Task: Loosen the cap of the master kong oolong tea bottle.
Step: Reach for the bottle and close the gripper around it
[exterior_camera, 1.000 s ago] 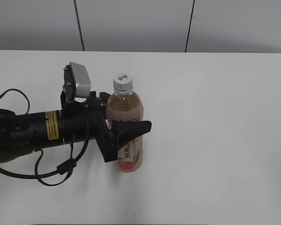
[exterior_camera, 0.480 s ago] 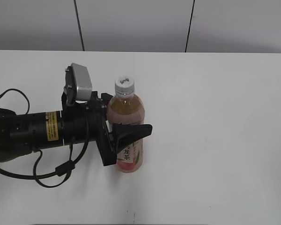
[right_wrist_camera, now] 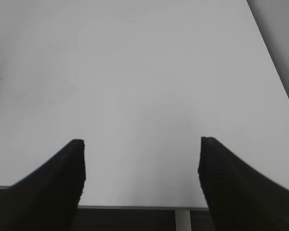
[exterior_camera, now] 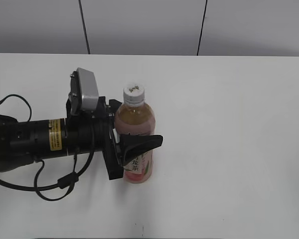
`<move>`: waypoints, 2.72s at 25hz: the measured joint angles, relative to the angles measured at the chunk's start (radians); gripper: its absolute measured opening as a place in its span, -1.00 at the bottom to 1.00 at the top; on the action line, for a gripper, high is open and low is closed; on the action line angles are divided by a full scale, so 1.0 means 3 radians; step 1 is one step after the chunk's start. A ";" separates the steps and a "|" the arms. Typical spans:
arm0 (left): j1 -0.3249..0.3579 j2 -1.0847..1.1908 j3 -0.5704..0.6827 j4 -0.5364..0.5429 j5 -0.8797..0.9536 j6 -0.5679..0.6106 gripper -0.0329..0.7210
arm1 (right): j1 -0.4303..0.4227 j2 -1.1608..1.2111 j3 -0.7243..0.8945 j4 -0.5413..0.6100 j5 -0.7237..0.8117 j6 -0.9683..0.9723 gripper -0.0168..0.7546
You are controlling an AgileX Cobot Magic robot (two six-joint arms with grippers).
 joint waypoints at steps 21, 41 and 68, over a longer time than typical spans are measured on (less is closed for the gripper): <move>0.0000 -0.0010 0.0000 0.0053 -0.0016 0.0059 0.26 | 0.0048 0.3112 -0.0900 0.1743 -0.0720 -0.1794 0.48; 0.0000 -0.0019 0.0000 0.0061 -0.0006 0.0066 0.26 | 0.1332 0.5066 -0.3131 0.1640 0.0237 -0.1888 0.23; 0.0000 -0.0023 0.0000 0.0066 0.0001 0.0064 0.26 | 0.2508 0.5970 -0.4153 0.0571 0.0419 0.0341 0.23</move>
